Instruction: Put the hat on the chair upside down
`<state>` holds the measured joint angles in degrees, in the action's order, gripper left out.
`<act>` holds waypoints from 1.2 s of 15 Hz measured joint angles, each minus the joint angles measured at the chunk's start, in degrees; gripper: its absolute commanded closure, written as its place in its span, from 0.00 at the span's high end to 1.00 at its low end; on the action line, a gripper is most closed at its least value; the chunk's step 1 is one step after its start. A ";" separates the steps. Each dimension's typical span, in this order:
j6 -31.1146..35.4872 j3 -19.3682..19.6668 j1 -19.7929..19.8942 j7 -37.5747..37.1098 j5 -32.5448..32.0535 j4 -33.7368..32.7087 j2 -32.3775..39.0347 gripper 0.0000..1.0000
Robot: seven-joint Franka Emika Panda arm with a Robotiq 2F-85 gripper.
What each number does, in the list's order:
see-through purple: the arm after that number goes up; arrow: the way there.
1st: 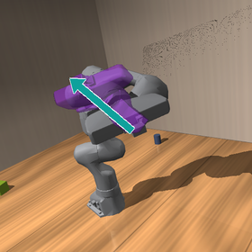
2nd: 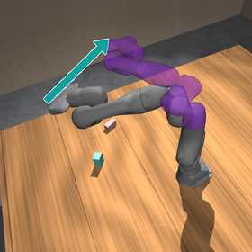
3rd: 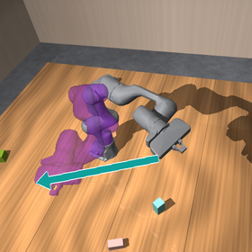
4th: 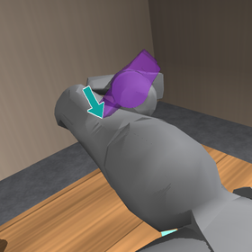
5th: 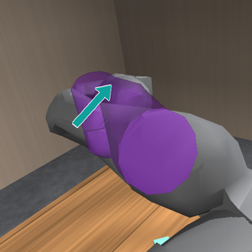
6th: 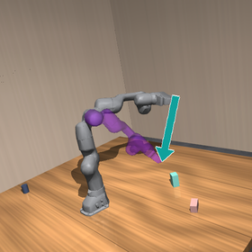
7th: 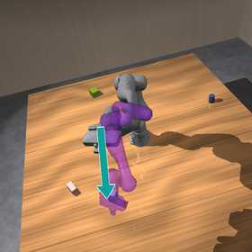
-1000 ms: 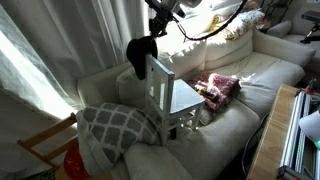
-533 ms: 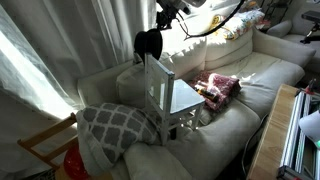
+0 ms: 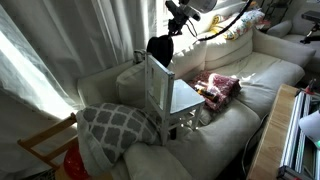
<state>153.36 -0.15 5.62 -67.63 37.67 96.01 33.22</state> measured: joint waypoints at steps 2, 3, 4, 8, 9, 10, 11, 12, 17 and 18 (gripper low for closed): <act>-1.78 -1.54 0.85 2.18 2.80 2.79 -0.05 0.01; -2.97 -1.84 0.98 3.21 3.70 4.15 -0.11 0.01; -4.11 -1.91 1.04 4.21 4.33 5.55 -0.20 0.01; -9.43 -1.71 1.20 7.95 4.96 10.59 -0.94 0.01; -11.50 -1.65 1.27 9.05 4.97 11.67 -1.17 0.01; -13.72 -1.49 1.29 10.25 4.97 12.71 -1.48 0.01; -15.84 -1.28 1.29 11.51 4.97 13.65 -1.76 0.01; -17.77 -1.10 1.30 12.80 4.97 14.51 -2.00 0.01; -26.15 -0.36 0.74 17.64 4.19 17.34 -2.70 0.17; -27.33 -0.05 0.46 17.96 3.74 17.75 -2.80 0.13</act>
<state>126.03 -0.20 6.09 -49.67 41.41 113.76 30.42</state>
